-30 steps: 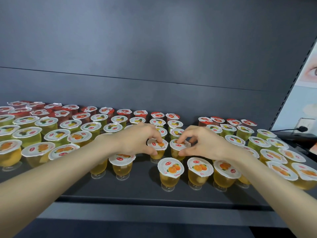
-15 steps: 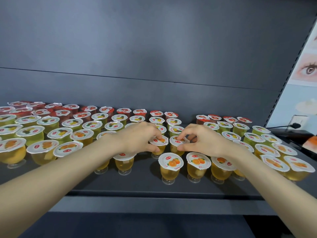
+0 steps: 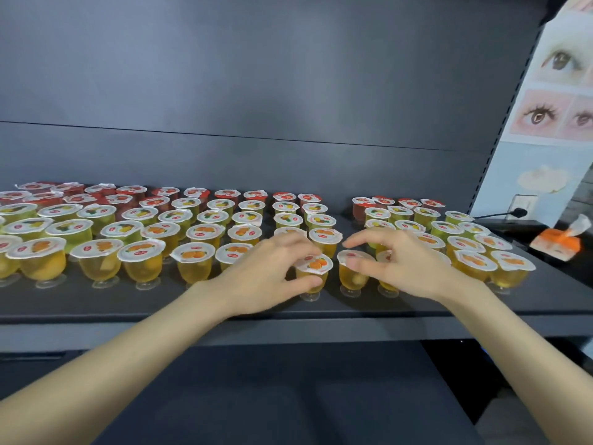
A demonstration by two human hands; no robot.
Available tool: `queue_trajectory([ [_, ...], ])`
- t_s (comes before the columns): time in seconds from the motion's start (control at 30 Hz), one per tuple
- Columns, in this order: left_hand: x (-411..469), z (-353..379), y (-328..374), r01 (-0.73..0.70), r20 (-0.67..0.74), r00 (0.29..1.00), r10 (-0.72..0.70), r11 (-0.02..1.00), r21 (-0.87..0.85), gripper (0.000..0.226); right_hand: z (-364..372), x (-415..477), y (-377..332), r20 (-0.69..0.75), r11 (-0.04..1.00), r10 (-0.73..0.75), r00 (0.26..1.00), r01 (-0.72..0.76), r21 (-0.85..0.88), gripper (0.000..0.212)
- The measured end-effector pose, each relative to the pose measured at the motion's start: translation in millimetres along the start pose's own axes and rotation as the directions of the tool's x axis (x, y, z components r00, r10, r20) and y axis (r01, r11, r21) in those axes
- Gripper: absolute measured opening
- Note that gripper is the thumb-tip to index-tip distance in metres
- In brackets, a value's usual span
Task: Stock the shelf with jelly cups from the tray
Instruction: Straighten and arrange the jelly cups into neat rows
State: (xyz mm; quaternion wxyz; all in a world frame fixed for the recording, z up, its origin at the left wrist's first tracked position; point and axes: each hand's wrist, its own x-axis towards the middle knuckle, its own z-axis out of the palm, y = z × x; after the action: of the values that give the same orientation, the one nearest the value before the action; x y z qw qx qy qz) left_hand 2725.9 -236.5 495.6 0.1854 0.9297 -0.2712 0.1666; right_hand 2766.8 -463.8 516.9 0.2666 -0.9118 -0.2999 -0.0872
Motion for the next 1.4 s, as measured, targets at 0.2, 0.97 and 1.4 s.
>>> queue_trajectory([
  [0.2, -10.6, 29.7, 5.4, 0.040, -0.098, 0.995, -0.036, 0.998, 0.040, 0.048, 13.5, -11.4, 4.6, 0.018, 0.984, -0.024, 1.000, 0.027, -0.176, 0.040],
  [0.97, -26.2, 65.8, 4.6, 0.351, -0.373, 0.829, -0.417, 0.907, -0.234, 0.050, 92.2, -18.1, -3.2, -0.352, 0.978, 0.066, 0.934, 0.011, 0.211, 0.043],
  [1.4, -24.6, 64.5, 5.4, 0.416, -0.376, 0.779, -0.503, 0.862, -0.290, 0.057, 97.0, -18.4, 0.5, -0.372, 0.962, 0.112, 0.921, -0.006, 0.274, 0.047],
])
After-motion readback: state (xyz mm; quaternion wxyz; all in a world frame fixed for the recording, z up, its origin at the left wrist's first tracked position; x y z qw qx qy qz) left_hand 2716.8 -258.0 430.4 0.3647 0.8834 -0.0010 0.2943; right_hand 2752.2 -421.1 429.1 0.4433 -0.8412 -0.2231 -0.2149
